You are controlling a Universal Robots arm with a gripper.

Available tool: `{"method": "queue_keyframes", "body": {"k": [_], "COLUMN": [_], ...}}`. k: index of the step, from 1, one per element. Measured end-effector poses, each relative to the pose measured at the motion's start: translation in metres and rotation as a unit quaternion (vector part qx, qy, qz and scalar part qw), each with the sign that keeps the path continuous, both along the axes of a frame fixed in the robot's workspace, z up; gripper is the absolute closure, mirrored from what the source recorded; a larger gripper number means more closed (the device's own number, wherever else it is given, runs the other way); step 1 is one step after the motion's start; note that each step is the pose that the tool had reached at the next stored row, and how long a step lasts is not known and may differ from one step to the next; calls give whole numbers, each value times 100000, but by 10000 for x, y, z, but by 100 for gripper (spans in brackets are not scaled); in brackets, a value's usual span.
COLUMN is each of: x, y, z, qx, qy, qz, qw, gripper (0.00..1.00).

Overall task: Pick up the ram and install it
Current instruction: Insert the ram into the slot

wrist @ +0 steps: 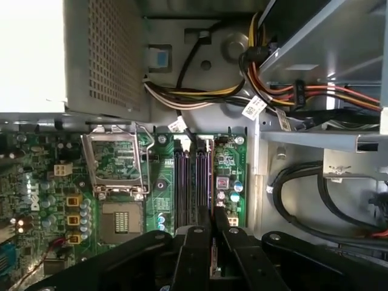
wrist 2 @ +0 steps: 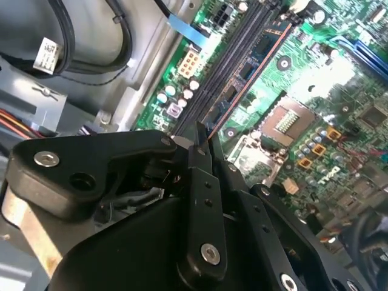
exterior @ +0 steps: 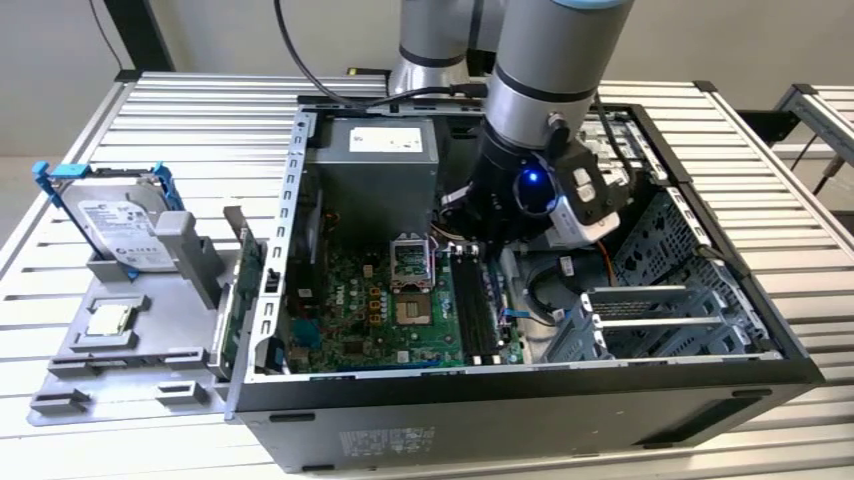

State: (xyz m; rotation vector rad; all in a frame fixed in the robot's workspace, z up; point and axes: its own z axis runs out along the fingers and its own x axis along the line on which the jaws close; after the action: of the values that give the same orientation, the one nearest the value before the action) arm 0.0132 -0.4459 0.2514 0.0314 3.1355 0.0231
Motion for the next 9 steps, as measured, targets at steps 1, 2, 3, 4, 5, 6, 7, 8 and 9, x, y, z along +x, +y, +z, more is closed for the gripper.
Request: {"method": "queue_keyframes", "body": {"k": [1, 2, 3, 4, 5, 6, 7, 8, 9], "x": [12, 21, 28, 34, 39, 40, 41, 41, 40], "y": [-4, -8, -14, -30, -50, -74, -107, -137, -144], "z": [-18, -36, -55, -72, -90, -108, -121, -133, -147], "qx": [1, -1, 2, -11, -4, 0, -3, 0, 13], "qy": [-1, -2, -6, -1, -4, -8, -7, -7, -23], "qz": [-3, 1, -1, -3, -3, -1, -2, -1, -1], "qw": [100000, 100000, 100000, 100000, 100000, 100000, 100000, 100000, 100000], "gripper": [100, 100, 100, 100, 100, 100, 100, 100, 100]}}
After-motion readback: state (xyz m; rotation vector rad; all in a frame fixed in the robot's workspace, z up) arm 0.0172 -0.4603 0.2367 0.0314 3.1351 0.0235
